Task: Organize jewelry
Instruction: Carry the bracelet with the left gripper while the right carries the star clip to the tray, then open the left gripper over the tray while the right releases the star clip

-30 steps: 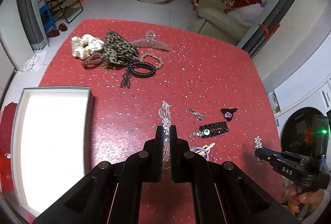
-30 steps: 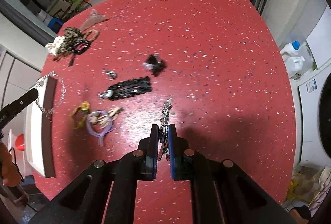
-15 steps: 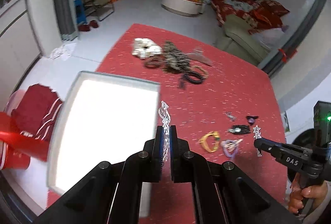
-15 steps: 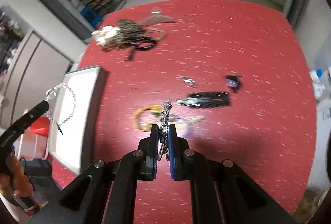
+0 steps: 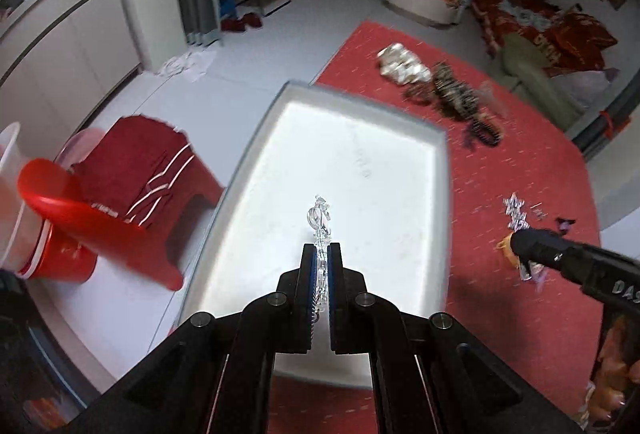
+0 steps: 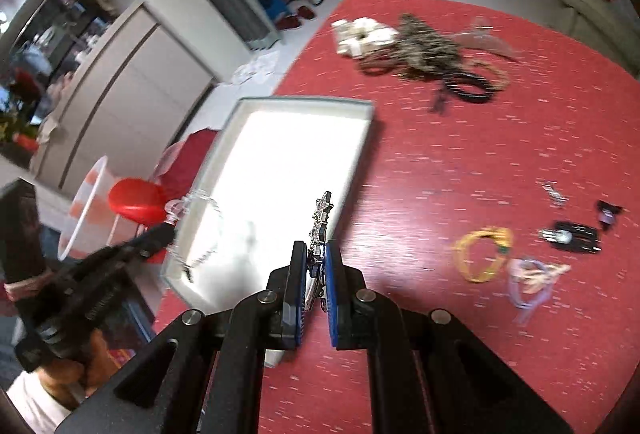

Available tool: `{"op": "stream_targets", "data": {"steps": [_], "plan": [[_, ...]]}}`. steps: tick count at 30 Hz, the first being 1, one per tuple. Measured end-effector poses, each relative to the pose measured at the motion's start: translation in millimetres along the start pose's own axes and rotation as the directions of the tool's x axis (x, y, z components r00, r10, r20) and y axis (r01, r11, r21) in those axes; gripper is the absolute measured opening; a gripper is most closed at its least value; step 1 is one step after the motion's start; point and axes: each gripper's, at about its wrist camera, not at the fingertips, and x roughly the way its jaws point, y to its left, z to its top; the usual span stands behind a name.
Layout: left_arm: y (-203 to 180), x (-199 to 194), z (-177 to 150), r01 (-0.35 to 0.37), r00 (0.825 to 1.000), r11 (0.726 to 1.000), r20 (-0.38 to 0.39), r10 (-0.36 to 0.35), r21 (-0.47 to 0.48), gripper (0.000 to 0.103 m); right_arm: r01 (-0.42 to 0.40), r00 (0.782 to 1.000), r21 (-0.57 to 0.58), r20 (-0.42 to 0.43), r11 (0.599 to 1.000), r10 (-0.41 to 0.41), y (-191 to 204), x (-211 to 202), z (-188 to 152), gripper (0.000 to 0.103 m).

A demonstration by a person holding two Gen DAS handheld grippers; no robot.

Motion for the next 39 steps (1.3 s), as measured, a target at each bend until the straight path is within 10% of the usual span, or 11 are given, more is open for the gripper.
{"op": "stream_targets", "data": {"steps": [17,33,39], "plan": [[32.0,53.2,-39.0,-0.078,0.993,0.997,-0.093,0.076,-0.019,0.006,0.007,0.985,-0.024,-0.172,1.0,-0.011,36.9,106.8,-14.4,0.009],[32.8,68.9,-40.2,-0.148,0.977,0.989,-0.154,0.146,-0.003,0.006,0.028,0.975,0.009,-0.221,1.0,-0.025,25.9,121.6,-23.7,0.011],[30.6,67.6,-38.3,-0.153,0.976,0.988,-0.154,0.152,0.008,0.006,-0.007,0.981,0.041,-0.195,0.999,0.015,20.6,111.3,-19.1,0.029]]}}
